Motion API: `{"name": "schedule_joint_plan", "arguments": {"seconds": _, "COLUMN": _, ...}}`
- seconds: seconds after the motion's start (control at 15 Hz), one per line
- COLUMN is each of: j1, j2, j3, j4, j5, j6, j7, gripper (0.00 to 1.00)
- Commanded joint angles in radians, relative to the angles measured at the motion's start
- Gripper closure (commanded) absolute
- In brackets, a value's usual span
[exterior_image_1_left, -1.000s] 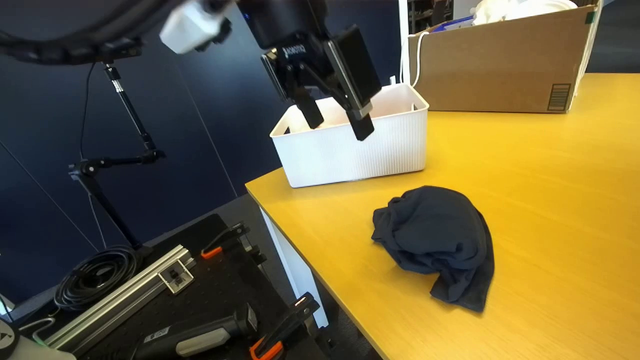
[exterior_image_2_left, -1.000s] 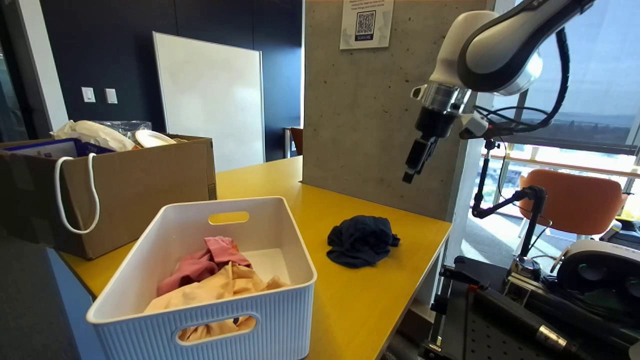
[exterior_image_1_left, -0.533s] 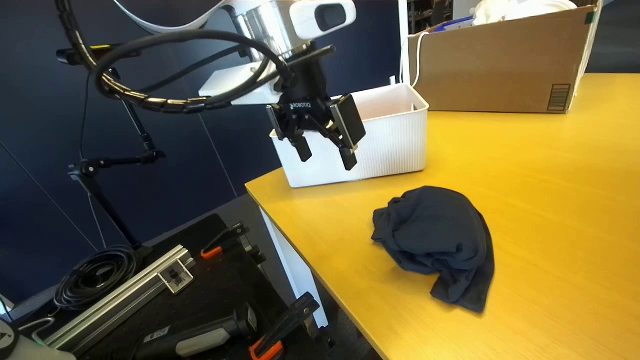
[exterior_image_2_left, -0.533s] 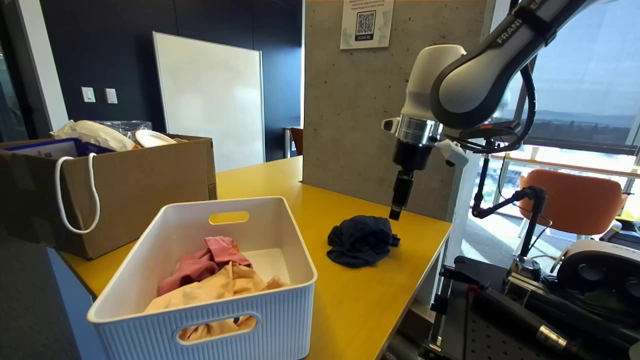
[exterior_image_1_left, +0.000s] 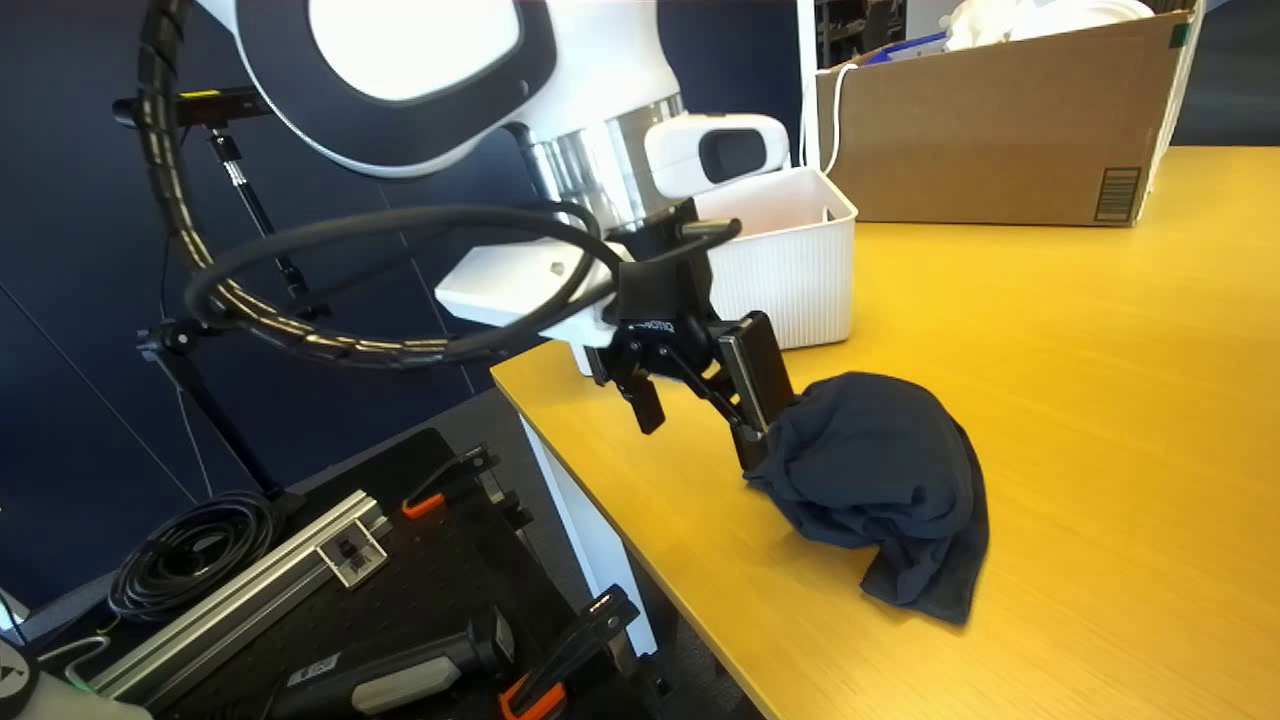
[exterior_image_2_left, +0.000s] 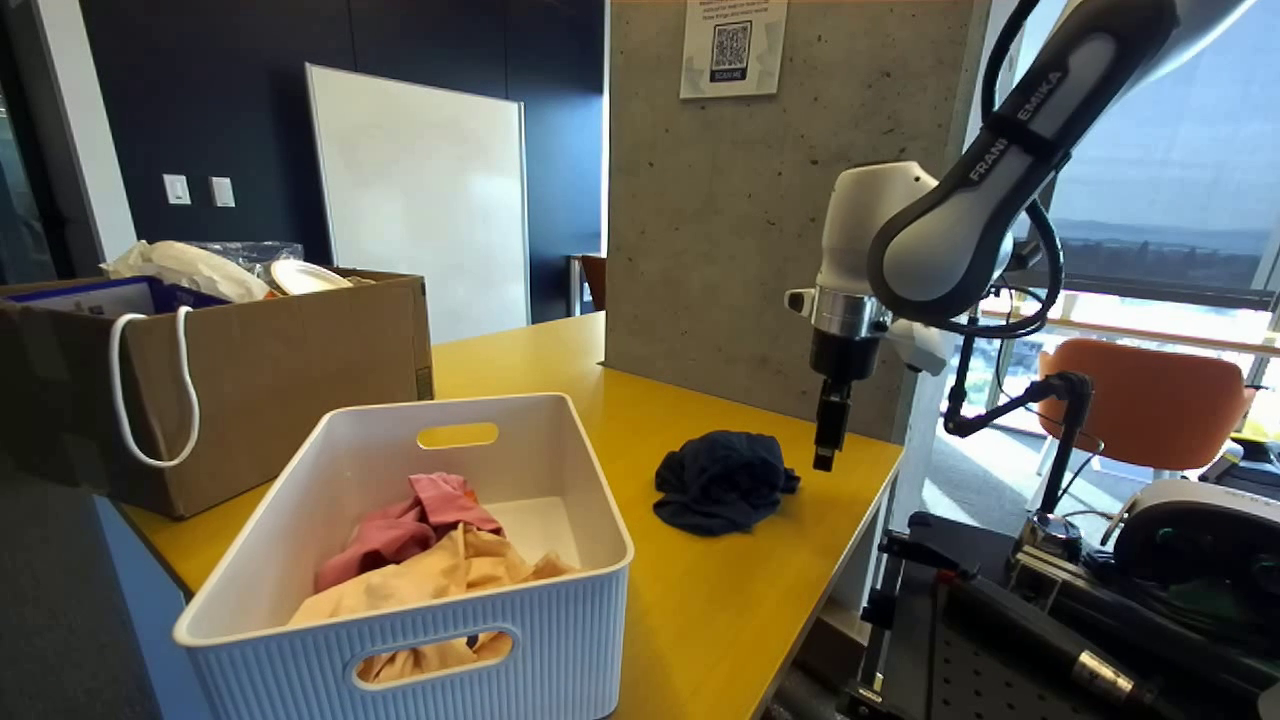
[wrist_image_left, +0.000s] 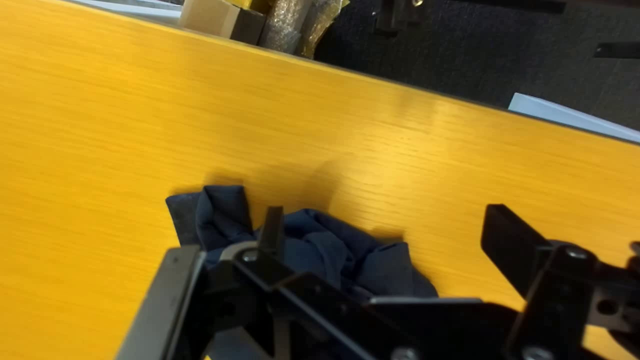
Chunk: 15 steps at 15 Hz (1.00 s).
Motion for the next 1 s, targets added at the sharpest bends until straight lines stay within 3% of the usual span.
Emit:
{"name": "schedule_joint_plan", "arguments": {"seconds": 0.0, "j1": 0.002, "j2": 0.146, "j3": -0.011, "j4": 0.102, "j5": -0.063, "j6": 0.087, "j7": 0.090, "gripper": 0.00}}
{"name": "schedule_joint_plan", "arguments": {"seconds": 0.4, "j1": 0.086, "j2": 0.278, "j3": -0.109, "j4": 0.220, "j5": -0.196, "j6": 0.150, "j7": 0.260, "gripper": 0.00}}
{"name": "schedule_joint_plan", "arguments": {"seconds": 0.53, "j1": 0.111, "j2": 0.290, "j3": -0.131, "j4": 0.233, "j5": -0.218, "j6": 0.154, "j7": 0.292, "gripper": 0.28}}
{"name": "schedule_joint_plan", "arguments": {"seconds": 0.93, "j1": 0.145, "j2": 0.299, "j3": -0.152, "j4": 0.243, "j5": -0.244, "j6": 0.160, "j7": 0.328, "gripper": 0.73}}
